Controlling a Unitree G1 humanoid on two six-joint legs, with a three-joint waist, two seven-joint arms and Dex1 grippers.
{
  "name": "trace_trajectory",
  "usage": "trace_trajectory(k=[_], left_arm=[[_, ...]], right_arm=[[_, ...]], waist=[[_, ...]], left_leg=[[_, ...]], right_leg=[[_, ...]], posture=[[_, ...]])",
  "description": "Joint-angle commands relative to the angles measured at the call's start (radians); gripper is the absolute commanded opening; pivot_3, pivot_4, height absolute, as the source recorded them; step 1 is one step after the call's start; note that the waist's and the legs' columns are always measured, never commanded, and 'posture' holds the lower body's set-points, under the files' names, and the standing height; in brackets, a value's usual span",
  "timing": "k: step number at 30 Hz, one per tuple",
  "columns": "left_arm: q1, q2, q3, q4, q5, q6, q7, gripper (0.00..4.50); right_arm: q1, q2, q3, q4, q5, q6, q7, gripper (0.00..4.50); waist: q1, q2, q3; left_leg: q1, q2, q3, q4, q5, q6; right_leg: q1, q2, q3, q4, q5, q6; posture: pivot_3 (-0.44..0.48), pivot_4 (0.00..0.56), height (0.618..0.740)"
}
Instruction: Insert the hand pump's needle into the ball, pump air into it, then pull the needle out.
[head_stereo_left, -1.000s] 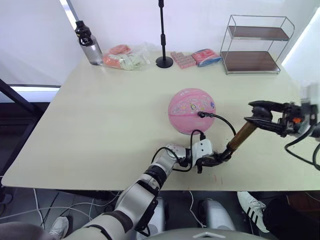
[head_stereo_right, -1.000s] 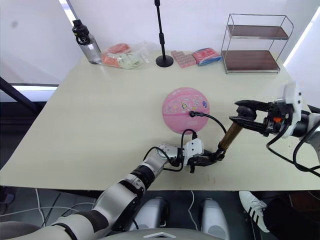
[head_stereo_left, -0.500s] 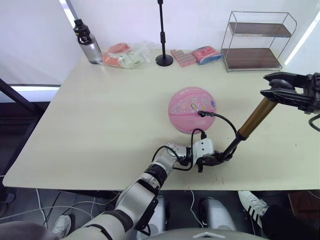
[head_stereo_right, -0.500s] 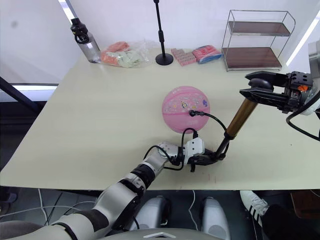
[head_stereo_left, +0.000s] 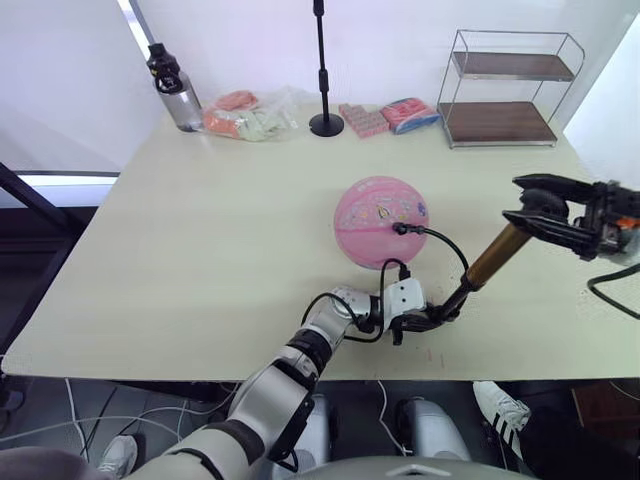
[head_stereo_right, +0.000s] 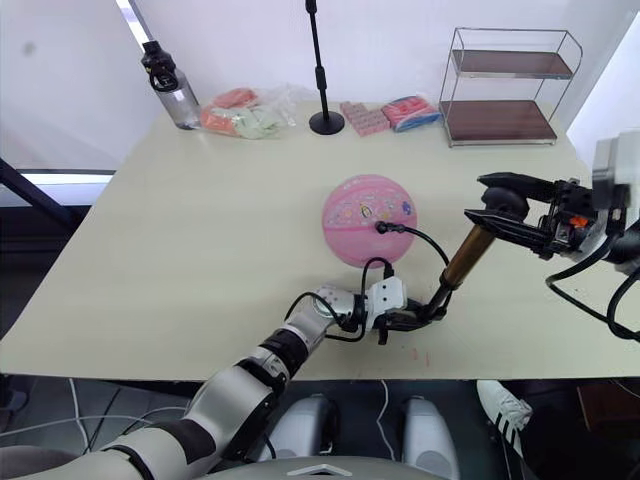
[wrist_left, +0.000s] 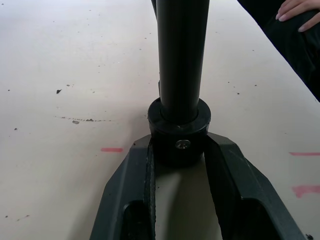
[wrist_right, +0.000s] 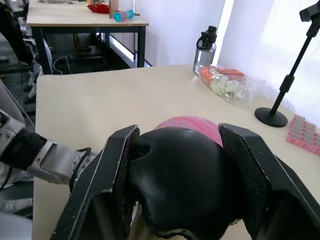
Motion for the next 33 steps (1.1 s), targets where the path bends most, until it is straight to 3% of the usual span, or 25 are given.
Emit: trace_trajectory(k=[1, 8, 15, 20, 27, 33], left_arm=[[0.041, 0.021, -0.023, 0.068, 0.042, 0.046, -0.015, 1.0], [0.036, 0.023, -0.022, 0.073, 0.045, 0.044, -0.015, 1.0], [0.032, 0.025, -0.017, 0.074, 0.045, 0.046, -0.014, 1.0], [0.033, 0.028, -0.015, 0.073, 0.044, 0.047, -0.017, 1.0], [0.034, 0.026, -0.013, 0.074, 0.047, 0.046, -0.021, 1.0], [0.034, 0.03, -0.015, 0.073, 0.044, 0.045, -0.026, 1.0]], right_arm=[[0.091, 0.051, 0.11, 0.03, -0.109, -0.075, 0.019, 2.05], [0.194, 0.158, 0.226, 0.121, -0.213, -0.198, 0.025, 2.05], [0.253, 0.217, 0.29, 0.134, -0.258, -0.244, 0.024, 2.05], [0.236, 0.205, 0.258, 0.083, -0.195, -0.186, 0.028, 2.05], [0.134, 0.162, 0.132, -0.025, 0.031, -0.002, -0.018, 2.05], [0.061, 0.093, 0.042, -0.042, 0.063, 0.05, -0.023, 2.05]], waist=[[0.0, -0.003, -0.002], [0.001, -0.011, -0.013], [0.001, -0.01, -0.014], [0.002, -0.009, -0.014], [0.004, -0.004, -0.011], [0.005, 0.004, -0.004]], left_leg=[[0.0, 0.0, -0.001, 0.0, 0.0, 0.0], [0.001, 0.0, -0.002, -0.001, 0.0, 0.0], [0.002, 0.001, -0.003, -0.001, 0.0, 0.0], [0.002, 0.001, -0.004, -0.002, 0.0, 0.0], [-0.001, 0.001, -0.006, -0.002, 0.0, 0.0], [-0.003, -0.001, -0.006, -0.002, 0.0, 0.0]], right_leg=[[0.0, 0.001, 0.0, 0.0, 0.0, -0.001], [0.001, 0.002, 0.0, 0.0, -0.001, -0.002], [0.003, 0.002, -0.002, 0.0, -0.001, -0.003], [0.002, 0.002, -0.002, 0.0, -0.002, -0.004], [0.001, 0.001, -0.005, 0.0, -0.002, -0.005], [0.0, -0.001, -0.006, 0.0, -0.002, -0.005]], posture=[[0.0, 0.15, 0.74], [0.0, 0.15, 0.74], [0.0, 0.15, 0.74], [0.0, 0.15, 0.74], [0.0, 0.15, 0.74], [0.0, 0.15, 0.74]])
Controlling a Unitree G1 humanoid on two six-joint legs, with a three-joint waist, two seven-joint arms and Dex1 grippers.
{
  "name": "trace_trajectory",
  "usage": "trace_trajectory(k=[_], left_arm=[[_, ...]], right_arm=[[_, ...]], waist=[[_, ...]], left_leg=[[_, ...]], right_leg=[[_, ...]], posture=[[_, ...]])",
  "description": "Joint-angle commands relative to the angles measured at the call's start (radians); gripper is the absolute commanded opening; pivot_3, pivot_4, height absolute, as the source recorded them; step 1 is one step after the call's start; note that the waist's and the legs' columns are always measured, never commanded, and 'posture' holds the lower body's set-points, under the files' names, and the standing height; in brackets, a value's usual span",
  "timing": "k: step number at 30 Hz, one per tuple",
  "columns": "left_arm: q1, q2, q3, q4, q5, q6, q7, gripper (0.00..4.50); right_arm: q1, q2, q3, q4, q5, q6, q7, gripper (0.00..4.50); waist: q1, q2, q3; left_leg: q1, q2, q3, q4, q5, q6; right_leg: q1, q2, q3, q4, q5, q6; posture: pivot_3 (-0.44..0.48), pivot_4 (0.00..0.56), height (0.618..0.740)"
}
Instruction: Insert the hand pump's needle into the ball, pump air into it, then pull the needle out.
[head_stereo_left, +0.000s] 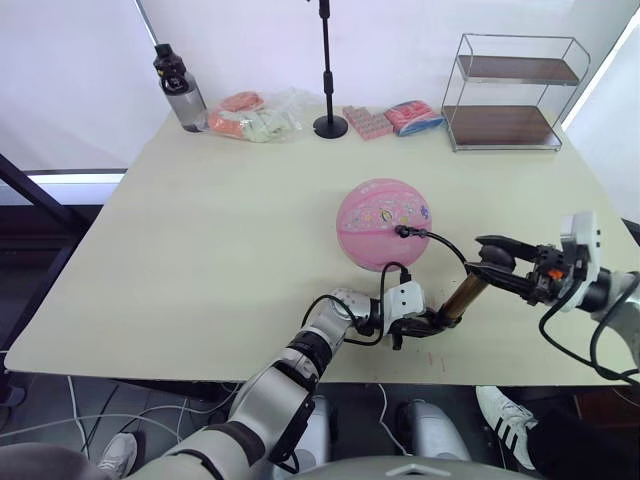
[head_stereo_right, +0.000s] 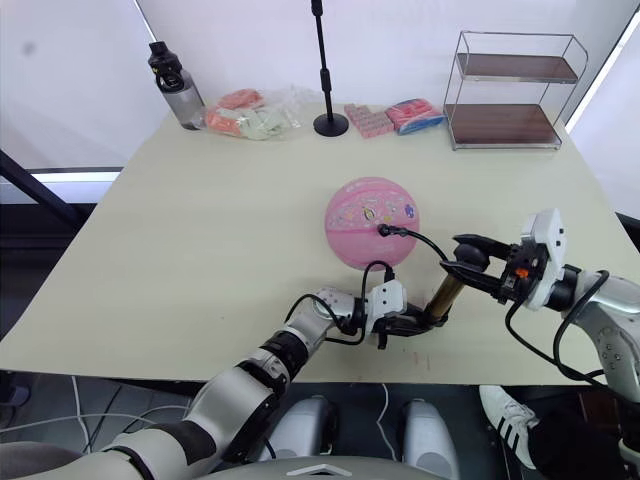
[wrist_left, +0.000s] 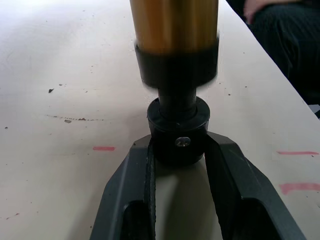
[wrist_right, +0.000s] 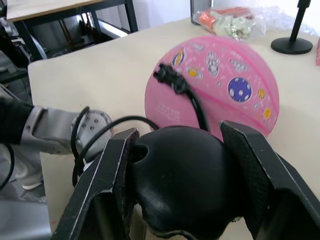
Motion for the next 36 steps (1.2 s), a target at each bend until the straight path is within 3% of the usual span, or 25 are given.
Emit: trace_trajectory(k=[1, 20, 29, 36], left_arm=[[0.035, 0.036, -0.021, 0.066, 0.05, 0.047, 0.016, 1.0], [0.038, 0.034, -0.027, 0.071, 0.053, 0.046, 0.016, 1.0], [0.041, 0.035, -0.027, 0.069, 0.053, 0.046, 0.018, 1.0], [0.043, 0.041, -0.026, 0.067, 0.055, 0.047, 0.018, 1.0]], right_arm=[[-0.06, -0.031, -0.074, -0.073, 0.139, 0.033, 0.045, 2.05], [-0.288, -0.189, -0.227, -0.027, 0.335, 0.202, -0.005, 2.05], [-0.148, -0.123, -0.175, -0.057, 0.322, 0.217, 0.01, 2.05], [-0.065, -0.038, -0.068, -0.069, 0.183, 0.092, 0.02, 2.05]], waist=[[0.0, 0.001, 0.002], [-0.001, 0.005, 0.006], [-0.001, 0.004, 0.005], [-0.005, -0.002, -0.003]], left_leg=[[0.0, 0.0, 0.0, 0.0, 0.0, 0.0], [0.0, 0.0, 0.002, 0.001, 0.0, 0.0], [0.001, 0.001, 0.001, 0.001, 0.0, 0.0], [0.004, 0.002, 0.001, 0.001, 0.0, 0.0]], right_leg=[[0.0, 0.0, 0.0, 0.0, 0.0, 0.0], [0.0, 0.0, 0.001, 0.0, 0.0, 0.0], [0.001, 0.0, 0.001, 0.0, 0.0, 0.0], [0.002, 0.003, 0.001, 0.0, 0.0, 0.0]], posture=[[0.0, 0.15, 0.74], [0.0, 0.15, 0.74], [0.0, 0.15, 0.74], [0.0, 0.15, 0.74]])
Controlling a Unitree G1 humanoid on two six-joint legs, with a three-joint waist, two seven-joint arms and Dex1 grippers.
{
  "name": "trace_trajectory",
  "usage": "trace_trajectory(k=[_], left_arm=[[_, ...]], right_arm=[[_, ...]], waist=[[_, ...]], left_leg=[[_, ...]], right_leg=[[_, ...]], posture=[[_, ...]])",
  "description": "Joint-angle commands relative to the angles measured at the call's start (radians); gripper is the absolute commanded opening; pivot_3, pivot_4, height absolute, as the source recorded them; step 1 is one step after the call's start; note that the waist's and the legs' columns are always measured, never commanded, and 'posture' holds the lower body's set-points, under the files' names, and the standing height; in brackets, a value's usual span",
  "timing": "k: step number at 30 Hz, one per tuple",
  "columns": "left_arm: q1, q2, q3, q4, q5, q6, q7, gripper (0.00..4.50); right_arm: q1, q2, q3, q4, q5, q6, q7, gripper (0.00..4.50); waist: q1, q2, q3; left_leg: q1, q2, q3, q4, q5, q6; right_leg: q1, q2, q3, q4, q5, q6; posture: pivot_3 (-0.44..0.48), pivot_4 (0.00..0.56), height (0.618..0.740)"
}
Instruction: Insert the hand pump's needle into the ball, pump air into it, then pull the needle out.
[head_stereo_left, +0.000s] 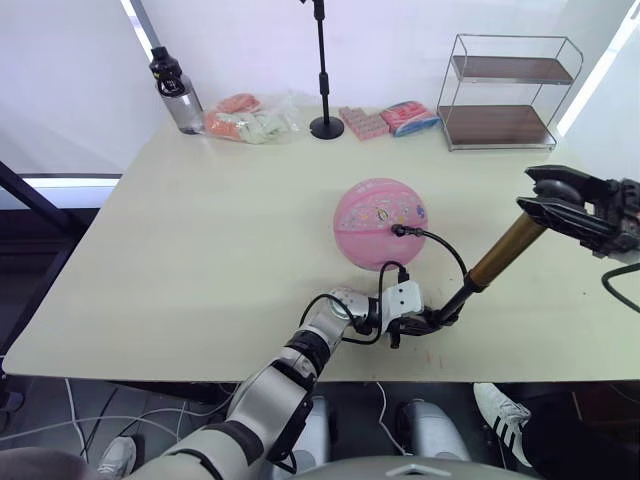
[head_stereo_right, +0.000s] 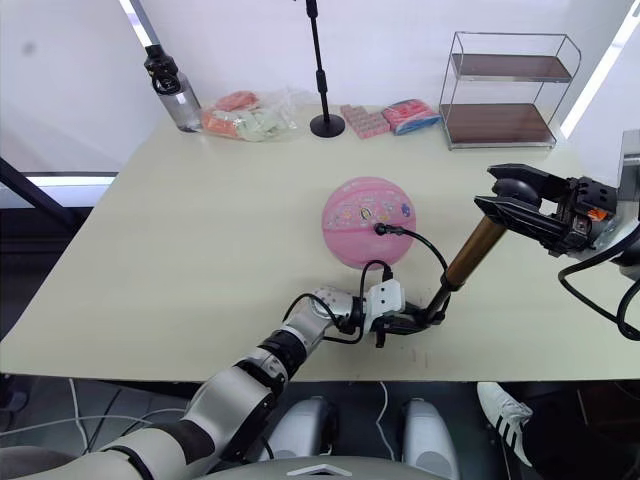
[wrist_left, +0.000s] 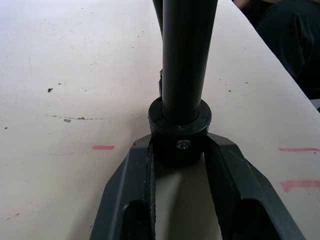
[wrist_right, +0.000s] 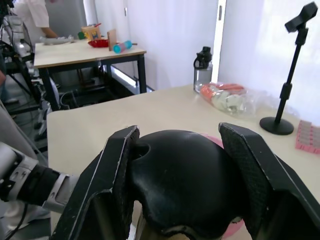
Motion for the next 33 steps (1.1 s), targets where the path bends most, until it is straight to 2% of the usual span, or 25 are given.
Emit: trace_trajectory(k=[1, 7, 19, 24, 33], left_arm=[[0.043, 0.027, -0.021, 0.069, 0.045, 0.048, 0.004, 1.0], [0.041, 0.029, -0.021, 0.069, 0.046, 0.048, 0.003, 1.0], [0.035, 0.027, -0.021, 0.071, 0.046, 0.051, 0.005, 1.0], [0.031, 0.025, -0.019, 0.072, 0.046, 0.051, 0.007, 1.0], [0.031, 0.024, -0.015, 0.074, 0.045, 0.051, 0.008, 1.0]], right_arm=[[0.076, 0.04, 0.141, -0.019, -0.094, -0.044, 0.032, 2.05], [0.154, 0.083, 0.255, 0.037, -0.267, -0.201, 0.065, 2.05], [0.258, 0.191, 0.41, 0.188, -0.448, -0.392, 0.085, 2.05], [0.255, 0.216, 0.4, 0.183, -0.419, -0.378, 0.085, 2.05], [0.171, 0.14, 0.287, 0.109, -0.316, -0.309, 0.088, 2.05]], waist=[[0.0, -0.002, -0.006], [-0.001, -0.008, -0.011], [0.001, -0.009, -0.013], [0.001, -0.008, -0.013], [0.004, -0.003, -0.009]], left_leg=[[0.0, 0.0, 0.0, 0.0, 0.0, 0.0], [0.001, 0.002, -0.001, 0.0, 0.0, 0.0], [0.001, 0.003, -0.001, 0.0, 0.0, 0.0], [0.001, 0.003, -0.001, 0.0, 0.0, 0.0], [-0.001, 0.003, -0.002, -0.001, 0.0, 0.0]], right_leg=[[0.0, 0.0, 0.0, 0.0, 0.0, 0.0], [0.0, 0.002, 0.0, 0.0, 0.0, 0.0], [0.0, 0.003, 0.0, 0.0, 0.0, -0.001], [0.0, 0.003, 0.0, 0.0, 0.0, -0.002], [0.0, 0.001, -0.001, 0.0, -0.001, -0.003]], posture=[[0.0, 0.15, 0.74], [0.0, 0.15, 0.74], [0.0, 0.15, 0.74], [0.0, 0.15, 0.74], [0.0, 0.15, 0.74]])
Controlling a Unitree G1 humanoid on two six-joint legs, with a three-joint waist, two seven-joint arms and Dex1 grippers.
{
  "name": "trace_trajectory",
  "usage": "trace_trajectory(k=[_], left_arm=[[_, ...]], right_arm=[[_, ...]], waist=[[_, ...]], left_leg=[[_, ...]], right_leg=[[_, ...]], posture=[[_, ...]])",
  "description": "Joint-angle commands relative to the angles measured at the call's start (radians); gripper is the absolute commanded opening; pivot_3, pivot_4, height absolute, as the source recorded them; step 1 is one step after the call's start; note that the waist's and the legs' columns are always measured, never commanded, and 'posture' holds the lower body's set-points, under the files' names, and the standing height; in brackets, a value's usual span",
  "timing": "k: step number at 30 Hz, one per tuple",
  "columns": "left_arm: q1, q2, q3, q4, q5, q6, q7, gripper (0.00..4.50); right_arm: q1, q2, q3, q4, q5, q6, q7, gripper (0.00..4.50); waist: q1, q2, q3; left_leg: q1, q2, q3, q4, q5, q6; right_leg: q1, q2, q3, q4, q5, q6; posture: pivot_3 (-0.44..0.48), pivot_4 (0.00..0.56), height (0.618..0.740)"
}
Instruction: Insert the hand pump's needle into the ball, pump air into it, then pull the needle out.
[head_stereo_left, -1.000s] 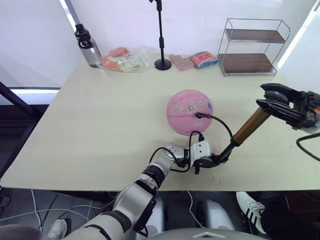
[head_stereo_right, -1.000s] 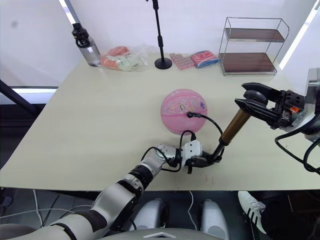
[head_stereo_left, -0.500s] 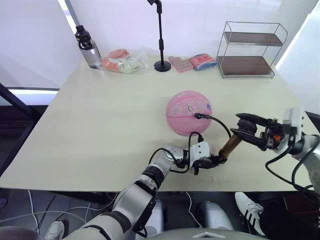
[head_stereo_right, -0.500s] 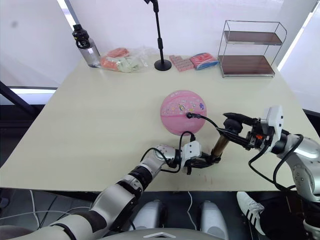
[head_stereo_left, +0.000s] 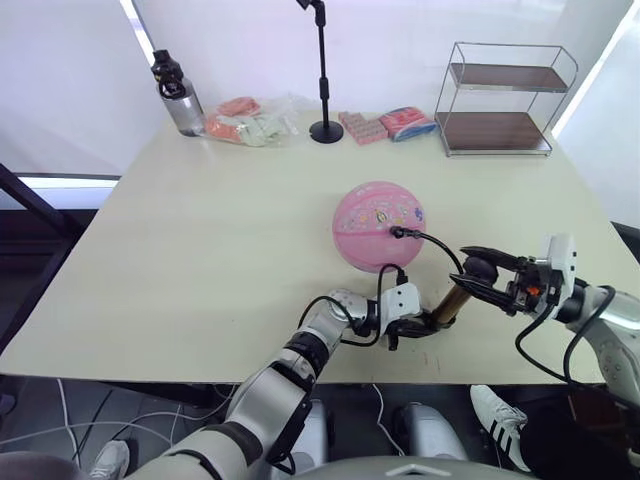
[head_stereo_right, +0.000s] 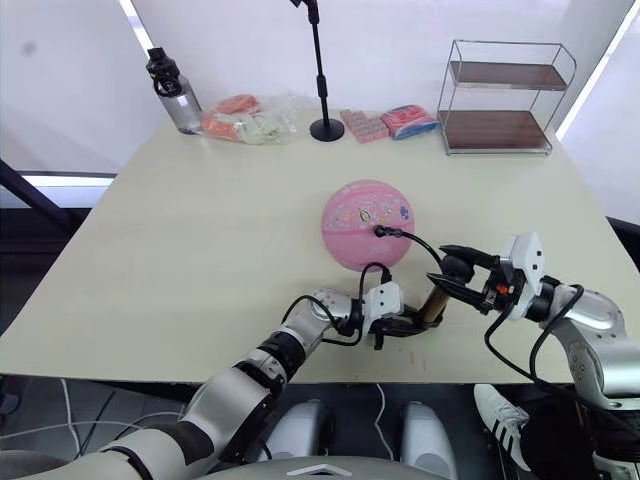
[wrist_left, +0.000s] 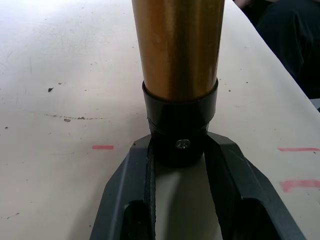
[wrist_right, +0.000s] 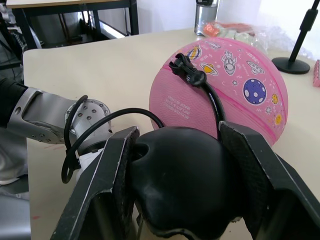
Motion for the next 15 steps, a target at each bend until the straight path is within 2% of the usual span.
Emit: trace_trajectory(k=[1, 6, 15], left_arm=[[0.029, 0.029, -0.017, 0.066, 0.042, 0.049, 0.008, 1.0], [0.028, 0.031, -0.017, 0.066, 0.041, 0.05, 0.006, 1.0], [0.025, 0.03, -0.021, 0.067, 0.039, 0.048, 0.005, 1.0]], right_arm=[[-0.026, -0.037, -0.031, -0.038, 0.085, 0.072, 0.043, 2.05], [-0.136, -0.084, -0.152, -0.084, 0.24, 0.178, 0.005, 2.05], [-0.27, -0.214, -0.28, -0.104, 0.372, 0.32, -0.009, 2.05]], waist=[[0.0, 0.001, 0.002], [0.0, 0.007, 0.011], [0.0, 0.011, 0.019]], left_leg=[[0.0, -0.001, 0.0, 0.0, 0.0, 0.0], [-0.003, -0.004, 0.0, 0.0, 0.0, 0.0], [-0.004, -0.005, 0.001, 0.001, 0.0, 0.0]], right_leg=[[0.0, 0.0, 0.0, 0.0, 0.0, 0.0], [-0.001, -0.004, -0.001, 0.0, 0.0, 0.001], [-0.002, -0.004, -0.002, 0.0, 0.0, 0.001]], posture=[[0.0, 0.15, 0.74], [0.0, 0.15, 0.74], [0.0, 0.15, 0.74]])
